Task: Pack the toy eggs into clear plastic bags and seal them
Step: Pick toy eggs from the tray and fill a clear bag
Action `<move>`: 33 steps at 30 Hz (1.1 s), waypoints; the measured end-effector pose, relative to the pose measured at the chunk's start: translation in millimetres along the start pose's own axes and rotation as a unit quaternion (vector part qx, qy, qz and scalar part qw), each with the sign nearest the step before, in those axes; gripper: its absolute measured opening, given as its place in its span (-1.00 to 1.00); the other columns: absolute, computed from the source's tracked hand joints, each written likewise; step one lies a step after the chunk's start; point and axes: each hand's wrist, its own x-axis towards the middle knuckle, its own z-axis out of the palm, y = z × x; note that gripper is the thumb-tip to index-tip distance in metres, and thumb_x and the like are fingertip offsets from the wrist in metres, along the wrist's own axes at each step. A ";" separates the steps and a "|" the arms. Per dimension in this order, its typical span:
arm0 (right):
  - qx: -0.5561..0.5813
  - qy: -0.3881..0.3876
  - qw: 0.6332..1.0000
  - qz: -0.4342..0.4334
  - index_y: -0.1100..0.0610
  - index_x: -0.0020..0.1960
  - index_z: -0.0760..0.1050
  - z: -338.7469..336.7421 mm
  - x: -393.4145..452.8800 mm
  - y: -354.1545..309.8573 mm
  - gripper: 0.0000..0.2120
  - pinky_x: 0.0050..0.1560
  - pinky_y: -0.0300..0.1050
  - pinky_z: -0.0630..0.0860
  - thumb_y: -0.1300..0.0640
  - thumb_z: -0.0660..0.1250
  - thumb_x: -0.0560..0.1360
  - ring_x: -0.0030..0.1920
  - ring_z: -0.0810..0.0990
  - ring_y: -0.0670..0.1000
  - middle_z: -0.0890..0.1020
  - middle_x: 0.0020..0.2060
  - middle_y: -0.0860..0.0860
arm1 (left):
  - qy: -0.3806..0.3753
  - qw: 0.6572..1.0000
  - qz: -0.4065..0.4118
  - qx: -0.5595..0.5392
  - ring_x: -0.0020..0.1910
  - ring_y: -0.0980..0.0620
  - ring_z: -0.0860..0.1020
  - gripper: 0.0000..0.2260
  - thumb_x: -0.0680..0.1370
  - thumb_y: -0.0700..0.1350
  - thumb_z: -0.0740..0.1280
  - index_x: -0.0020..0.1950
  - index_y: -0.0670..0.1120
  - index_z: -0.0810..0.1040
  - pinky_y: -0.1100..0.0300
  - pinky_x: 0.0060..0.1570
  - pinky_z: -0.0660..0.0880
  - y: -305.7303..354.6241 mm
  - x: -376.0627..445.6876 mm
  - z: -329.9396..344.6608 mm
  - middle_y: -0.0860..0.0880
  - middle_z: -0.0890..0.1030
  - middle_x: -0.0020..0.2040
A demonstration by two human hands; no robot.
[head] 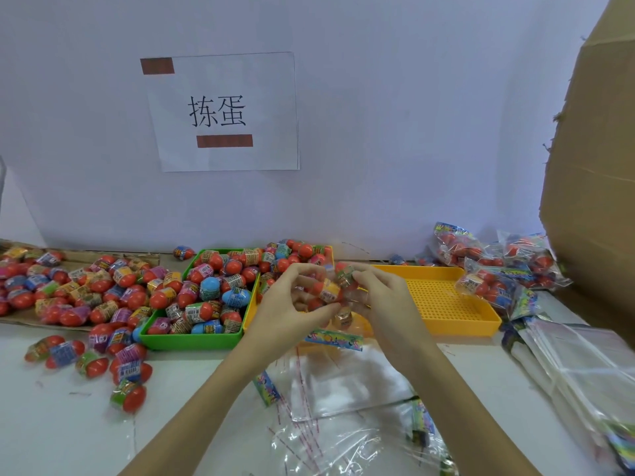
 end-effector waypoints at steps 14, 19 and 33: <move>-0.084 0.063 0.992 -0.076 -0.04 -0.05 0.78 0.5 -4.6 3.7 -0.83 -0.13 -0.05 0.71 0.10 0.43 0.63 -0.06 0.75 0.05 0.76 -0.19 -0.03 | -0.006 0.999 -0.033 -0.024 0.04 0.14 0.70 -0.63 0.54 -0.04 0.58 0.28 0.24 0.59 0.13 -0.05 0.71 2.2 -4.2 6.7 0.15 0.68 0.08; -0.084 0.060 0.992 -0.070 0.01 -0.03 0.78 -5.6 -4.7 -0.5 -0.86 -0.06 -0.08 0.69 0.12 0.44 0.62 -0.12 0.74 -0.02 0.77 -0.19 -0.04 | 0.034 0.999 -0.006 -0.022 0.05 0.16 0.69 -0.84 0.59 0.07 0.51 0.16 0.17 0.67 0.22 0.03 0.65 6.0 -4.5 7.9 0.18 0.73 0.03; -0.221 0.058 0.966 -0.123 0.10 -0.19 0.74 -4.0 -7.1 -8.2 -0.78 -0.05 0.22 0.66 0.02 0.50 0.57 -0.20 0.69 0.07 0.71 -0.31 0.00 | 0.038 0.988 -0.047 -0.140 0.15 0.04 0.70 -0.80 0.59 -0.12 0.52 0.21 -0.02 0.70 0.10 0.16 0.66 12.3 -6.1 7.5 0.03 0.75 0.11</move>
